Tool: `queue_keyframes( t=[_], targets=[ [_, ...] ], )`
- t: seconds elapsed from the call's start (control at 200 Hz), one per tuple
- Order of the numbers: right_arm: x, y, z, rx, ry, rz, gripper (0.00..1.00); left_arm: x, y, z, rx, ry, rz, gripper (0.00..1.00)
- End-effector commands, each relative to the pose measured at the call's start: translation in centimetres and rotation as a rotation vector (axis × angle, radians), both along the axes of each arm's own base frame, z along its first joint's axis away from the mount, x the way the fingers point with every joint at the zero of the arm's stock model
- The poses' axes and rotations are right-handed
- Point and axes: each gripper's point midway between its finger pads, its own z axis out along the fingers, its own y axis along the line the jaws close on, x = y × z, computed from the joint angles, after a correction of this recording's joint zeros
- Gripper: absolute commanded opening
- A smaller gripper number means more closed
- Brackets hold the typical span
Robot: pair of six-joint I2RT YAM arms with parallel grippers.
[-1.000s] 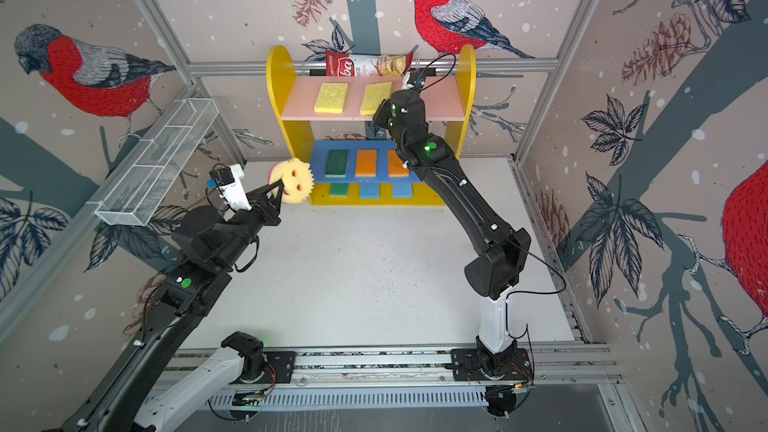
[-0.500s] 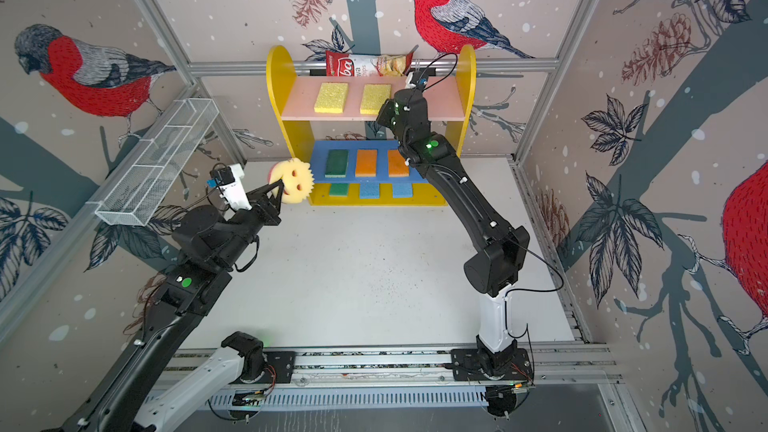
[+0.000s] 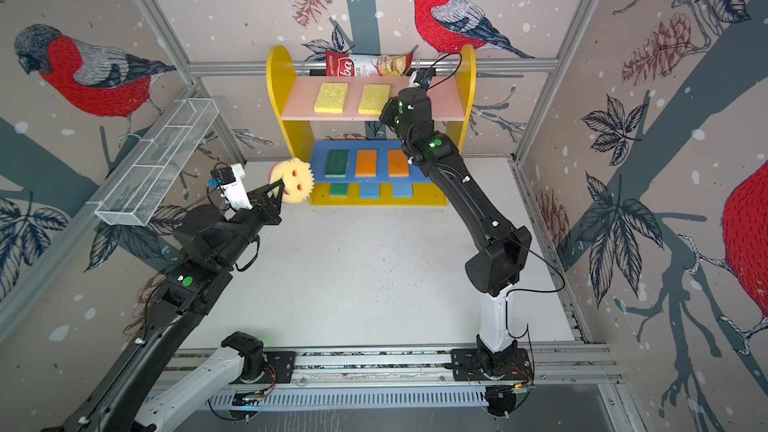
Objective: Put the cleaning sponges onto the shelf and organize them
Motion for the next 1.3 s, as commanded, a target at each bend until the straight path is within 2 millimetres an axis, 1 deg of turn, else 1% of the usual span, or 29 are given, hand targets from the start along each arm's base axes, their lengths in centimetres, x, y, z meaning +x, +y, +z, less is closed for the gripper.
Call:
queue_keyframes(
  t=[0.0,0.08,0.185,0.34,0.425,0.5,0.61,0.75,0.85,1.011,1.296],
  targets=[
    [-0.6,-0.3,1.9,0.025,-0.035,0.018,0.22,-0.1,0.0,1.1,-0.018,-0.033,-0.007,0.0],
    [-1.2,0.0,2.2,0.027,-0.039,0.045,0.19,-0.1,0.0,1.0,-0.021,-0.031,-0.007,0.0],
    [-2.3,0.1,2.5,0.027,-0.049,0.077,0.13,-0.1,0.0,1.1,-0.022,-0.032,-0.006,0.0],
    [-3.9,-1.3,2.4,0.045,-0.061,0.082,0.07,-0.2,0.0,1.1,-0.025,-0.033,-0.007,0.0],
    [-4.5,-1.4,2.3,0.073,-0.051,0.121,0.03,-0.1,0.0,1.0,-0.023,-0.031,-0.009,0.0],
    [-4.5,-0.9,1.8,0.106,-0.024,0.195,0.0,-0.1,-0.1,0.9,-0.023,-0.028,-0.012,0.0],
    [-4.5,0.3,1.3,0.155,0.005,0.297,0.0,0.0,-0.2,1.0,-0.028,-0.029,-0.018,0.0],
    [-4.7,1.4,0.8,0.174,0.028,0.361,0.0,-0.1,-0.3,1.0,-0.029,-0.026,-0.02,0.0],
    [-4.8,1.8,0.6,0.176,0.034,0.383,0.0,0.0,-0.2,0.8,-0.025,-0.021,-0.014,0.0],
    [-4.4,2.4,0.4,0.179,0.045,0.405,0.0,0.1,-0.3,0.9,-0.026,-0.023,-0.019,0.0],
    [-3.6,2.4,0.3,0.188,0.05,0.395,0.0,0.2,-0.2,0.9,-0.021,-0.022,-0.015,0.0]
  ],
)
